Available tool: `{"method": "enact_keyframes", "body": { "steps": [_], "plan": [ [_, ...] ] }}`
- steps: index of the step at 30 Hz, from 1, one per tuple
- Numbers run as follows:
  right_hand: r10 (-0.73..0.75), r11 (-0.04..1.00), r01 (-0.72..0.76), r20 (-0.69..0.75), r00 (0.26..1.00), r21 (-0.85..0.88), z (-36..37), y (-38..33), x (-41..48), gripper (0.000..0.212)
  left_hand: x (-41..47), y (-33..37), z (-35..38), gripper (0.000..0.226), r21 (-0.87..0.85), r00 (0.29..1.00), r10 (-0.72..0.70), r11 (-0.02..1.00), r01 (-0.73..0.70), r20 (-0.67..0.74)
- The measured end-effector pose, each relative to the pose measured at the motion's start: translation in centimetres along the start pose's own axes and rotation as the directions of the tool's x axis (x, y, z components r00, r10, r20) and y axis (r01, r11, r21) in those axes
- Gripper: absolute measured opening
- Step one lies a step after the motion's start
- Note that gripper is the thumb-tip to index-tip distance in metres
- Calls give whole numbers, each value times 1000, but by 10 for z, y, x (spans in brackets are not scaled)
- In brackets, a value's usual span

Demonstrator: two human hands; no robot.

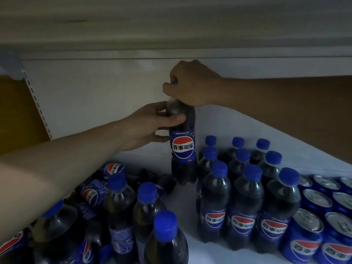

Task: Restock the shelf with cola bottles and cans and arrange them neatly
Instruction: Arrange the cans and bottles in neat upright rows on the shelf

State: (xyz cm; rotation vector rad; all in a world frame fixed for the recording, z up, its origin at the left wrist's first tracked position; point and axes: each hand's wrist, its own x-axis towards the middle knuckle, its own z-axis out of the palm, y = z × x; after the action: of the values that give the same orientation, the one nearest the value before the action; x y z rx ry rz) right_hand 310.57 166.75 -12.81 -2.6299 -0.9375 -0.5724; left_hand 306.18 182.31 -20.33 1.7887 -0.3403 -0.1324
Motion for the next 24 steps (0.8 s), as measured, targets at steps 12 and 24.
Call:
{"method": "enact_keyframes", "body": {
  "steps": [12,24],
  "plan": [
    [-109,994,107,400,910,28,17,13,-7,12,9,-27,-7,48,430,998,13,902,-36,57],
    [23,989,52,486,874,-139,96,44,-21,25,-8,-43,-38,55,830,941,-273,558,-16,201]
  ]
}}
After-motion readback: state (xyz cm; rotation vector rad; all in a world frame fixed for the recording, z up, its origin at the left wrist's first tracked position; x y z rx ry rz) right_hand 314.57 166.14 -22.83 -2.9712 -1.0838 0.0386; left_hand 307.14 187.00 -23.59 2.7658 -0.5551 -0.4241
